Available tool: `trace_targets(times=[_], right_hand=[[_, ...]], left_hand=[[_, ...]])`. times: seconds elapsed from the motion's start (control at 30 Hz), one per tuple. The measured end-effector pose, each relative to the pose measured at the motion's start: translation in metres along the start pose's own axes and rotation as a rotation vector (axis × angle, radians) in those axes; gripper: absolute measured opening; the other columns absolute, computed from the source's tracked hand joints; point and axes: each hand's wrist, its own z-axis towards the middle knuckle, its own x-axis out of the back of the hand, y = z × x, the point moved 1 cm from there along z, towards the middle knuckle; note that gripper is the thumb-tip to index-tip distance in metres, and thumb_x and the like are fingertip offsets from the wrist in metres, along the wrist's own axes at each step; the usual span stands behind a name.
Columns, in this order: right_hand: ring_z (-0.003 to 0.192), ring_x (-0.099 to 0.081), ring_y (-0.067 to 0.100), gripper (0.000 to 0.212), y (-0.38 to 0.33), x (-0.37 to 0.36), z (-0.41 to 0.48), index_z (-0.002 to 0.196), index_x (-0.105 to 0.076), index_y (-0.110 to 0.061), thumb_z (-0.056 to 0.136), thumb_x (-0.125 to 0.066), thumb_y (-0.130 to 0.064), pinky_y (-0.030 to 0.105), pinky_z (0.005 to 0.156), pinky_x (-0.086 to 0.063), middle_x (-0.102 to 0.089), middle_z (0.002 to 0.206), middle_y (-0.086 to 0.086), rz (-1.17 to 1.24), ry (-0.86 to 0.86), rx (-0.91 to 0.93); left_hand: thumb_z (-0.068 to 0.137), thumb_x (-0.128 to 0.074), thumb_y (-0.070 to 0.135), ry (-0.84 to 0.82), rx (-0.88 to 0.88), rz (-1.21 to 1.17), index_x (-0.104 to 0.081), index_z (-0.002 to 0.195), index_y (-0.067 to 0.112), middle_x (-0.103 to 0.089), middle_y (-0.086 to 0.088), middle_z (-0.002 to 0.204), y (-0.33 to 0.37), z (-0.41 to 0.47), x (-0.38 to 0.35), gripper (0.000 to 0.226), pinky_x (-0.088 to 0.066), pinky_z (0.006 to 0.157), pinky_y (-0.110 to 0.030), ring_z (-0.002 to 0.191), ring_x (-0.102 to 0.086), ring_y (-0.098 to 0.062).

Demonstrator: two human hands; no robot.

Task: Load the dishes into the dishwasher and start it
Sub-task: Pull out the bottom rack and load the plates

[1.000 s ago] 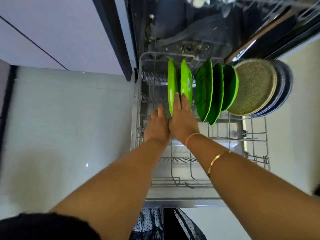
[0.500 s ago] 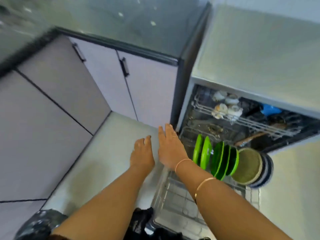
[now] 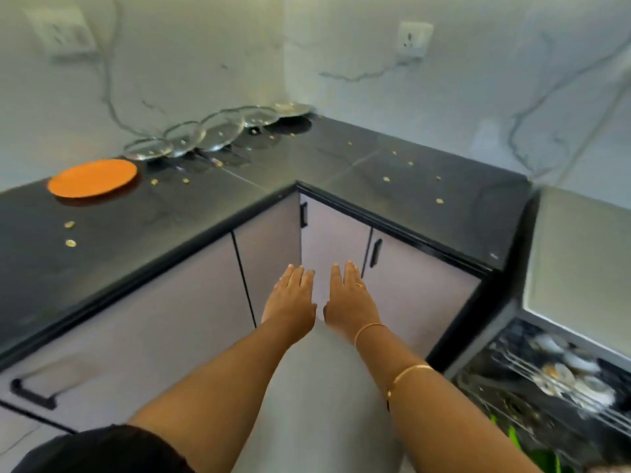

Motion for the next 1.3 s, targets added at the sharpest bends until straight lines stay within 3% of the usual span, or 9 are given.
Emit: trace_targets(times=[0.17, 0.33, 0.5, 0.73, 0.93, 1.13, 1.3], right_hand=[[0.145, 0.004, 0.033, 0.069, -0.061, -0.001, 0.063, 0.15, 0.0, -0.006, 0.095, -0.042, -0.014, 0.036, 0.117, -0.008, 0.005, 0.156, 0.021, 0.047, 0.026, 0.041], [0.145, -0.001, 0.032, 0.066, -0.094, -0.006, 0.104, 0.15, -0.004, -0.006, 0.096, -0.04, -0.012, 0.035, 0.118, -0.012, 0.0, 0.156, 0.021, 0.034, 0.052, 0.129], [0.144, -0.014, 0.031, 0.057, -0.115, -0.006, 0.155, 0.148, -0.02, -0.007, 0.094, -0.04, -0.011, 0.034, 0.117, -0.021, -0.015, 0.154, 0.02, 0.03, 0.062, 0.234], [0.12, -0.042, 0.029, 0.035, -0.148, -0.01, 0.259, 0.124, -0.046, -0.006, 0.09, -0.04, -0.008, 0.034, 0.094, -0.044, -0.037, 0.136, 0.013, 0.081, 0.048, 0.39], [0.106, -0.048, 0.029, 0.023, -0.195, -0.024, 0.339, 0.108, -0.053, -0.004, 0.091, -0.041, -0.012, 0.035, 0.084, -0.044, -0.044, 0.122, 0.01, 0.084, -0.062, 0.54], [0.088, -0.052, 0.021, 0.019, -0.254, -0.056, 0.379, 0.096, -0.057, -0.005, 0.094, -0.041, -0.015, 0.03, 0.077, -0.045, -0.049, 0.108, 0.007, 0.208, -0.174, 0.61], [0.091, -0.053, 0.02, 0.021, -0.292, -0.083, 0.415, 0.101, -0.06, -0.005, 0.095, -0.042, -0.014, 0.032, 0.084, -0.047, -0.05, 0.108, 0.006, 0.254, -0.223, 0.611]], left_hand=[[0.095, -0.049, 0.025, 0.148, 0.036, -0.086, -0.019, 0.147, 0.012, -0.015, -0.006, 0.156, -0.069, 0.038, 0.051, 0.061, -0.011, 0.118, -0.034, 0.146, -0.003, -0.022], [0.095, -0.049, 0.024, 0.193, 0.11, -0.143, -0.018, 0.147, 0.011, -0.016, -0.006, 0.156, -0.111, 0.067, 0.07, 0.061, -0.013, 0.118, -0.034, 0.146, -0.004, -0.022], [0.093, -0.05, 0.022, 0.266, 0.149, -0.178, -0.027, 0.143, 0.013, -0.029, -0.003, 0.148, -0.142, 0.099, 0.077, 0.056, -0.023, 0.115, -0.029, 0.141, -0.022, -0.017], [0.093, -0.05, 0.017, 0.379, 0.301, -0.214, -0.036, 0.138, 0.014, -0.035, 0.001, 0.144, -0.202, 0.156, 0.101, 0.047, -0.03, 0.109, -0.026, 0.137, -0.03, -0.013], [0.094, -0.05, 0.018, 0.462, 0.555, -0.242, -0.039, 0.137, 0.012, -0.035, 0.0, 0.144, -0.265, 0.181, 0.125, 0.045, -0.033, 0.105, -0.029, 0.133, -0.035, -0.018], [0.093, -0.049, 0.017, 0.453, 0.764, -0.177, -0.043, 0.133, 0.011, -0.036, -0.004, 0.143, -0.344, 0.193, 0.14, 0.041, -0.036, 0.105, -0.034, 0.134, -0.034, -0.021], [0.093, -0.048, 0.018, 0.349, 0.838, -0.093, -0.04, 0.136, 0.009, -0.037, -0.007, 0.142, -0.409, 0.22, 0.155, 0.044, -0.037, 0.102, -0.036, 0.13, -0.036, -0.024]])
